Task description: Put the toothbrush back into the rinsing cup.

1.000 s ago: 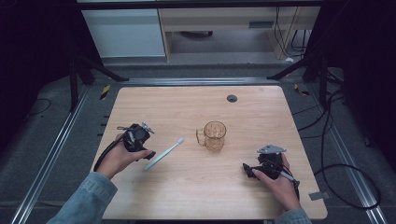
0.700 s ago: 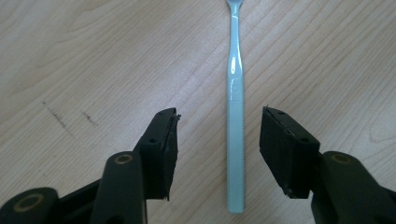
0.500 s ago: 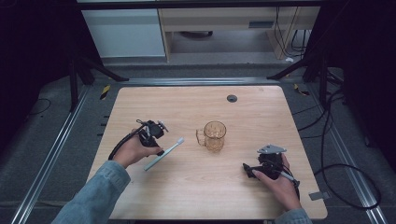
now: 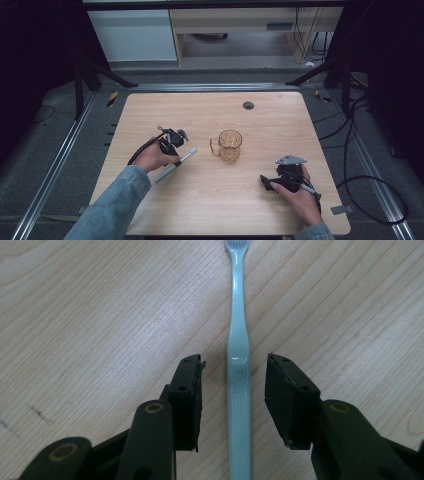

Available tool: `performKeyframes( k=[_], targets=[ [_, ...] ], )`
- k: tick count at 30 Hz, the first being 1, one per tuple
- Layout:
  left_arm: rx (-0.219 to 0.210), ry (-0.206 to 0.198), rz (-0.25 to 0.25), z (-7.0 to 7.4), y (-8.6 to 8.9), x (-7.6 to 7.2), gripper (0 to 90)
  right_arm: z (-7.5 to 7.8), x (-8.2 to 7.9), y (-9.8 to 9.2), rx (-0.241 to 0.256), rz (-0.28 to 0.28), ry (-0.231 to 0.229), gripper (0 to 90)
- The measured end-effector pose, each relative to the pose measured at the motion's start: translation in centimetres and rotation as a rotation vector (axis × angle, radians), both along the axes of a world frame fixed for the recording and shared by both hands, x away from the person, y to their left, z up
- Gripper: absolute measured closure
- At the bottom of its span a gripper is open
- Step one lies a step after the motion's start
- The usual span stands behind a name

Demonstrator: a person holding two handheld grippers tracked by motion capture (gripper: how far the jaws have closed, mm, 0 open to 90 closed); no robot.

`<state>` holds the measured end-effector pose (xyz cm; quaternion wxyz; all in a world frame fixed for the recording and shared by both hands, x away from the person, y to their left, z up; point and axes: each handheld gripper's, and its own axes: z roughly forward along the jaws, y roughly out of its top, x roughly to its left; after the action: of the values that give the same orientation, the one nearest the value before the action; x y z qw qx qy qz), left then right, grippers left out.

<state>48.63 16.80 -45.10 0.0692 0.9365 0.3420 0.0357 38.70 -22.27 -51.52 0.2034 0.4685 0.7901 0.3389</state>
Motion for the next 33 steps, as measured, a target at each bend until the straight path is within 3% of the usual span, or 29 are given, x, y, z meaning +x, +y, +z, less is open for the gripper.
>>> performKeyframes(
  k=[9, 33],
  targets=[
    [0.024, 0.027, -0.007, -0.6, -0.7, 1.0, 58.8, 0.0, 0.0, 0.0, 0.001, 0.0, 0.001, 0.9],
    [0.05, 0.053, -0.022, -1.1, -1.2, 1.4, 63.3, 0.0, 0.0, 0.0, 0.001, 0.0, 0.001, 0.9]
  ],
)
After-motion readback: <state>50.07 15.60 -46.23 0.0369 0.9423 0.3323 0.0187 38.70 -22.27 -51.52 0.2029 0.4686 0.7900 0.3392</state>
